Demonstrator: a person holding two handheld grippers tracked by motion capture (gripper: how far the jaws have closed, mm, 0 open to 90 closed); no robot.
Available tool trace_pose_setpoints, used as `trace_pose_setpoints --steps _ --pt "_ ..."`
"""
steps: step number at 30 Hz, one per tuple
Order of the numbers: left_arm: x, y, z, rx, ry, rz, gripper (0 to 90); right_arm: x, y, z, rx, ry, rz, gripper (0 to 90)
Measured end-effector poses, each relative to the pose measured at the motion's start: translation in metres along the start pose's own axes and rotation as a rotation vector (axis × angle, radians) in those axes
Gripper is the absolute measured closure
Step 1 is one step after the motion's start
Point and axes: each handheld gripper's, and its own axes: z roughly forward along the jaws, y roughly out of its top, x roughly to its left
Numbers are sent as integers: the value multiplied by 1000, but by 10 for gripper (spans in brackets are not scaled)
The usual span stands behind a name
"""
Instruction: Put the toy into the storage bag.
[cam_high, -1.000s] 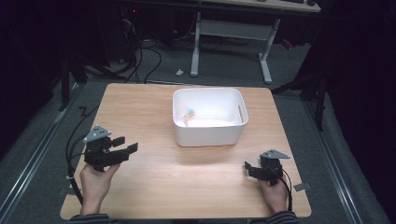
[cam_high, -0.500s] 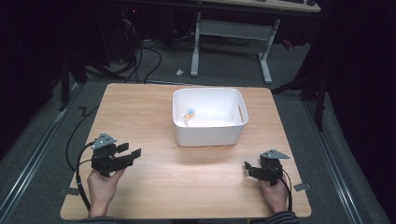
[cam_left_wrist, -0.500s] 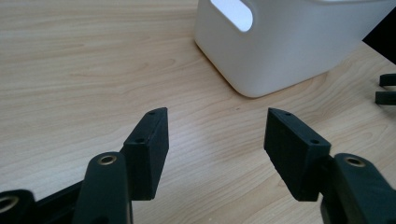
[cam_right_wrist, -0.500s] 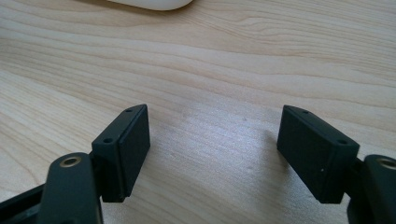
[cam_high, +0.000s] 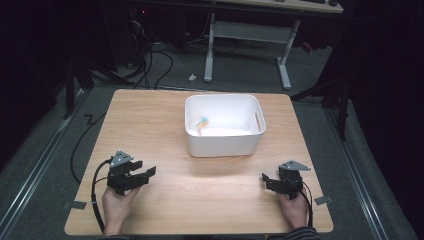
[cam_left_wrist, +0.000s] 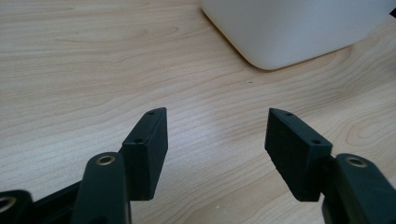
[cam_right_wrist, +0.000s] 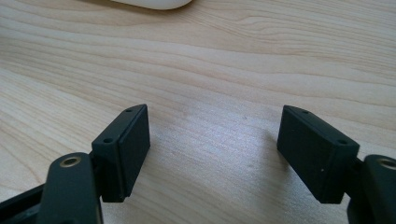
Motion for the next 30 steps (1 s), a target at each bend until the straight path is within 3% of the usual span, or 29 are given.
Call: trace_pose_setpoints --steps 10,18,30 --pt "-2 -11 22 40 13 -6 386 0 0 0 0 -1 1 257" --pt "-3 -15 31 22 19 -15 372 0 0 0 0 -1 1 257" --pt "-9 -19 46 31 55 27 364 0 0 0 0 -1 1 257"
